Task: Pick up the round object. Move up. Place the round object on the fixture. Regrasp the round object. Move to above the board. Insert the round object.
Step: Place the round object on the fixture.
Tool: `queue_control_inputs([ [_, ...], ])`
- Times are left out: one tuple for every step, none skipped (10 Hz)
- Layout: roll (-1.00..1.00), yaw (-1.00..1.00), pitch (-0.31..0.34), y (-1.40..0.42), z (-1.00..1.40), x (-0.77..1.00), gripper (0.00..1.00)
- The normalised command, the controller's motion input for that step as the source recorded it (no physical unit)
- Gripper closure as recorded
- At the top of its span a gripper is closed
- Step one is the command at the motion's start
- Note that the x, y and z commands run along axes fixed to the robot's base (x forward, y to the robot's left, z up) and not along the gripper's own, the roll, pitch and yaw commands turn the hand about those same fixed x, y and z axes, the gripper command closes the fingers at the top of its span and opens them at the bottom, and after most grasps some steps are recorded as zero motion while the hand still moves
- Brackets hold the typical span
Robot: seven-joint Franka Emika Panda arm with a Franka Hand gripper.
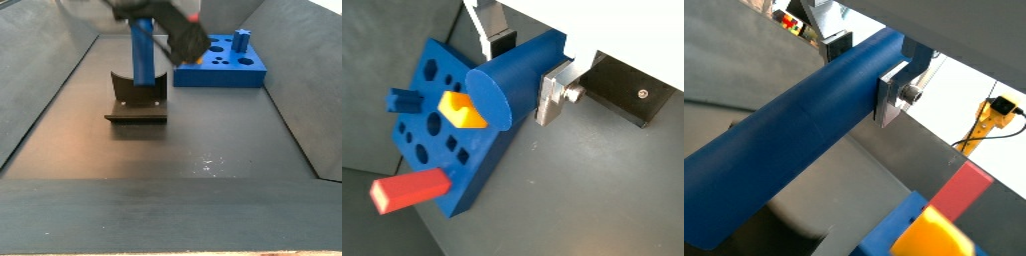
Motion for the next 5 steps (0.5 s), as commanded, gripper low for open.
queue_control_inputs([
  [-0.12,-0.04,-0.017,0.11,-1.0,0.13,1.0],
  [-0.11,-0.03,-0.024,0.1,-0.99,0.13,1.0],
  [-0.09,-0.03,-0.028,0.06,-0.7,0.1,1.0],
  [-0.08,-0.03,-0.03,0.05,-0.59,0.09,1.0],
  [-0.07,-0.03,-0.039,0.03,-0.37,0.07,1.0],
])
